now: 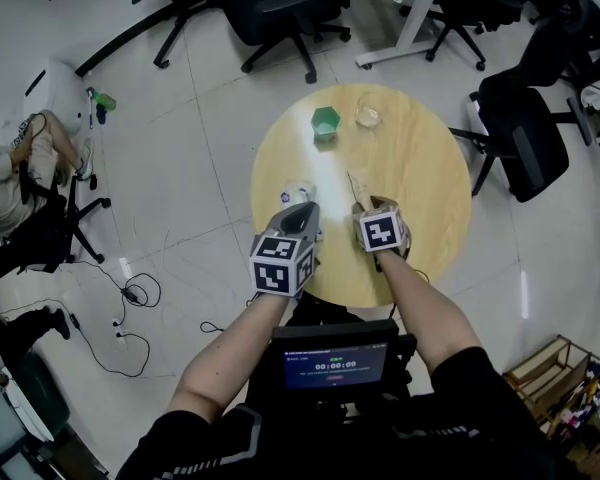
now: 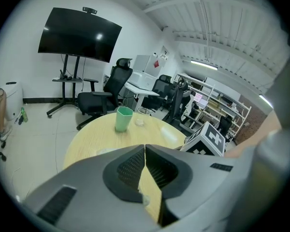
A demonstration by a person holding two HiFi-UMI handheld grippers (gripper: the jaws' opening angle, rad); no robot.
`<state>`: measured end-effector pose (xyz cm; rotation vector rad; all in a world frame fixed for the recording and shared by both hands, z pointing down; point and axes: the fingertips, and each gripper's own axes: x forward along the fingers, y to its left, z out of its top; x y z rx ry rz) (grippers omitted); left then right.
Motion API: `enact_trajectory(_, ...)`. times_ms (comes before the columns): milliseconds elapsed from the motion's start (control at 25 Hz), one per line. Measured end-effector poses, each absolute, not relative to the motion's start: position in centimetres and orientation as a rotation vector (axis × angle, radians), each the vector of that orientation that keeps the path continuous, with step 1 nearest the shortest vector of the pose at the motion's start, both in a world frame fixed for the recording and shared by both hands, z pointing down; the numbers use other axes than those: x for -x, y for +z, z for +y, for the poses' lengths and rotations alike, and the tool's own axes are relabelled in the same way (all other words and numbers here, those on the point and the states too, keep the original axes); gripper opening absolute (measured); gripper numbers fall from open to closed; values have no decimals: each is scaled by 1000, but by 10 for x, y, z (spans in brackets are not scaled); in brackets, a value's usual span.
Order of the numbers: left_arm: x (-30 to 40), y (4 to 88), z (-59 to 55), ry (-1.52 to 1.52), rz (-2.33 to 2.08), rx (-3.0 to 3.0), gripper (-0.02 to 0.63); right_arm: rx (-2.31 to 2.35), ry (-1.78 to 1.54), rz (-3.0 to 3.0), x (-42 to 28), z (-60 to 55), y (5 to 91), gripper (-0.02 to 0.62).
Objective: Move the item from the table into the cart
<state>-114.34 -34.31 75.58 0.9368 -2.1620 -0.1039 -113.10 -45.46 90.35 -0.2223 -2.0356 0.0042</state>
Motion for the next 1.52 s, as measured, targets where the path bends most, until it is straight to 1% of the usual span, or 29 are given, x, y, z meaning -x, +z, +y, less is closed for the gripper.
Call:
enact_trajectory(120, 1141, 755, -342, -101, -2153, -938, 12, 242, 10, -2033, 1130, -446, 902, 61)
enact_trajectory(200, 1140, 754, -341, -102, -2157, -936, 12, 209, 18, -2032, 1130, -447, 901, 49)
enact_trajectory(400, 1136, 747, -326, -98, -2173, -927, 12, 192, 106, -2057, 1126, -449, 898, 43)
enact_trajectory(480, 1132, 738, -321, -106, -2182, -929, 12, 197, 134, -2102, 1125, -448, 882, 43)
enact_trajectory(600, 1125, 711, -321, -126, -2205, -955, 12, 211, 151, -2185, 1124, -448, 835, 43)
enact_trajectory(840, 1100, 631, -316, -127, -2264, -1030, 12, 215, 212, -2354, 1107, -449, 724, 43)
enact_trajectory(1200, 1063, 524, -277, -130, -2501, -1066, 11, 247, 252, -2645, 1052, -450, 566, 43)
enact_trajectory(1360, 1042, 497, -268, -127, -2556, -1099, 3, 276, 254, -2745, 1021, -446, 516, 43)
enact_trajectory(1520, 1015, 465, -269, -223, -2551, -1229, 3, 321, 244, -2836, 990, -440, 468, 43)
